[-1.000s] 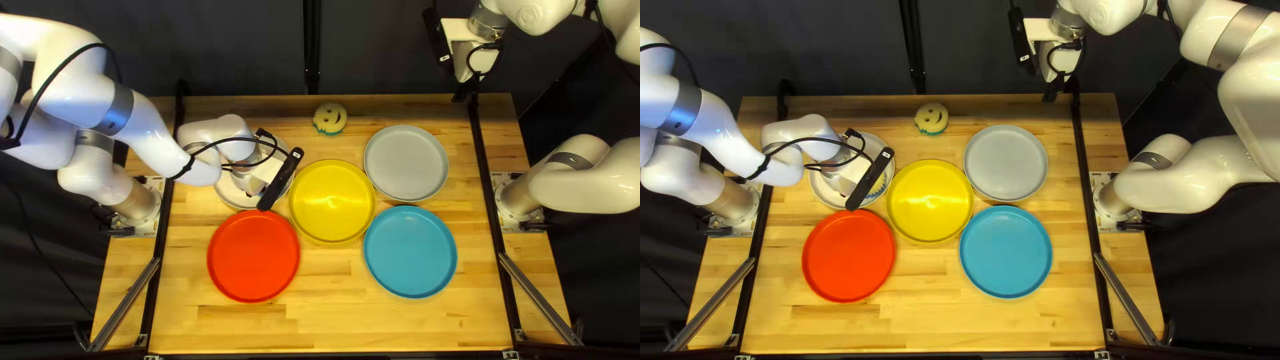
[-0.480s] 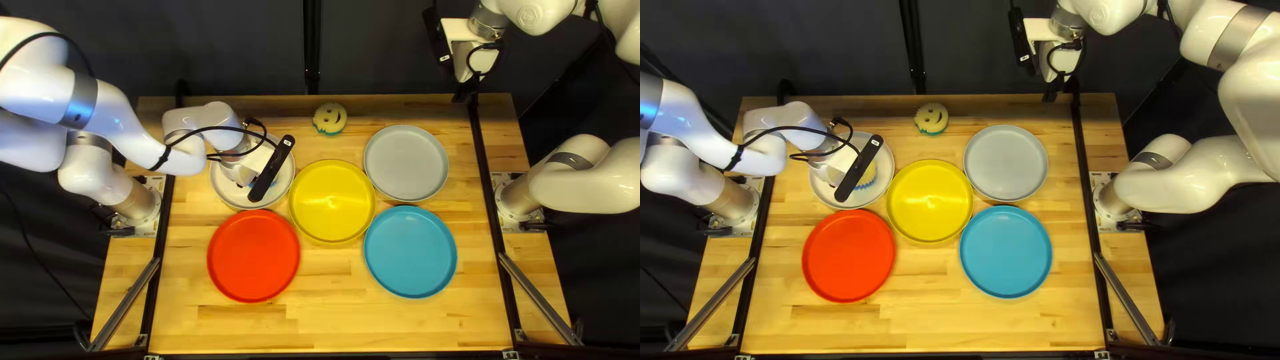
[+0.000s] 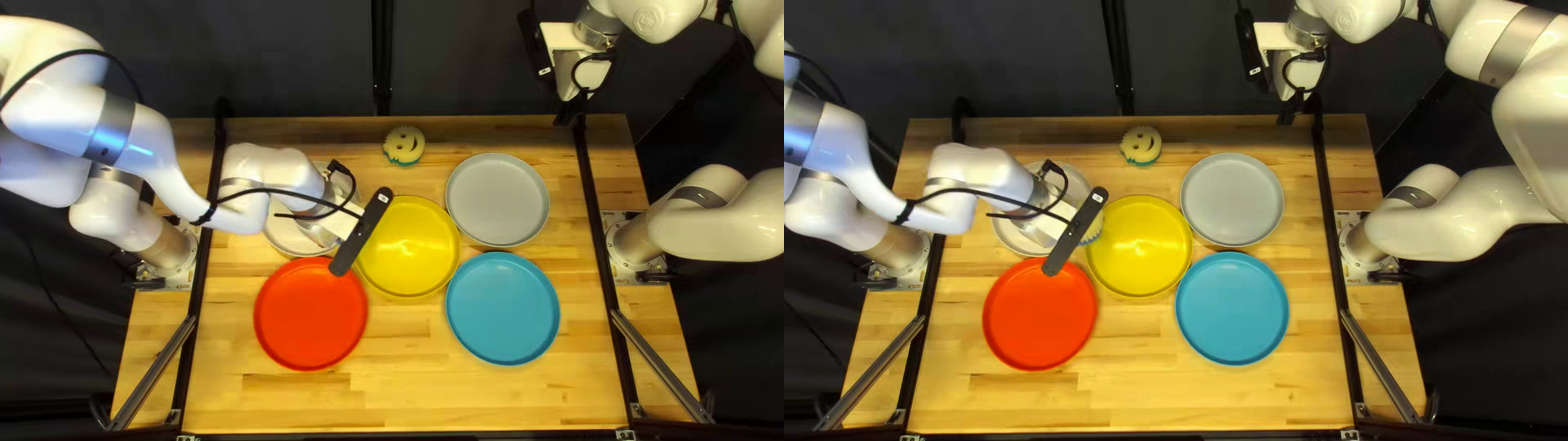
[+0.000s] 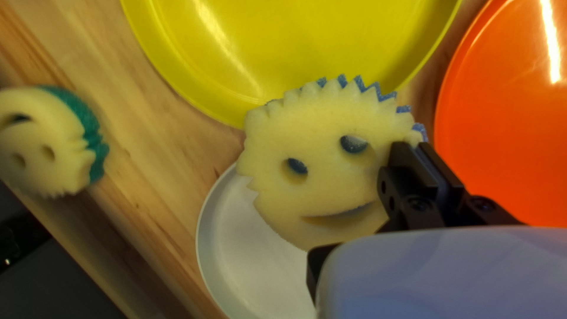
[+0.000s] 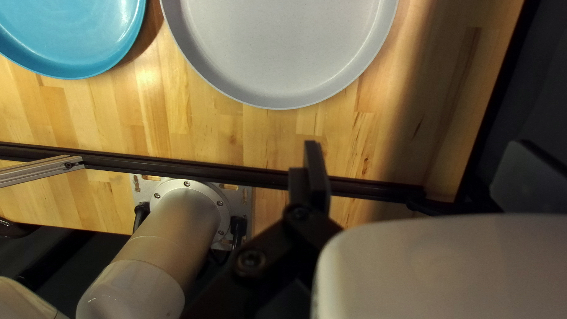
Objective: Pick up sponge and scrub the plate
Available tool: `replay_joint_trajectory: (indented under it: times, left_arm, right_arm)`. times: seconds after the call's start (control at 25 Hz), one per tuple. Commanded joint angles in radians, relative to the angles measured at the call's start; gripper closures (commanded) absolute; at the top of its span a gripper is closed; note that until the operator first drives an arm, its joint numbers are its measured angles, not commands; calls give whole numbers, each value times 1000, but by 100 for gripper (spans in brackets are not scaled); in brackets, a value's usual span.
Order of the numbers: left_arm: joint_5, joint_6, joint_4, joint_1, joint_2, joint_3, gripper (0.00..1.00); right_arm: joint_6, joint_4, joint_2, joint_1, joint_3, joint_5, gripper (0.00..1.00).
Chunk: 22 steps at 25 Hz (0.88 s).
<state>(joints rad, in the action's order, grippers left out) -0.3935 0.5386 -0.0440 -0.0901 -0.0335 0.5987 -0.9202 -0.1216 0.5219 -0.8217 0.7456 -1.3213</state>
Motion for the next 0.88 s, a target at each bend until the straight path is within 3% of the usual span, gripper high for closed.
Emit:
replay_joint_trajectory:
  times: [0.04, 0.48, 0.88]
  left_arm:
    - [56, 67, 60, -10, 60, 33, 100]
    - [56, 67, 60, -10, 60, 33, 100]
    - [104, 36, 58, -45, 208, 130, 100]
  right_arm:
    - [0, 0, 0, 0, 0, 0, 0]
    - [0, 0, 0, 0, 0, 0, 0]
    - [0, 0, 0, 0, 0, 0, 0]
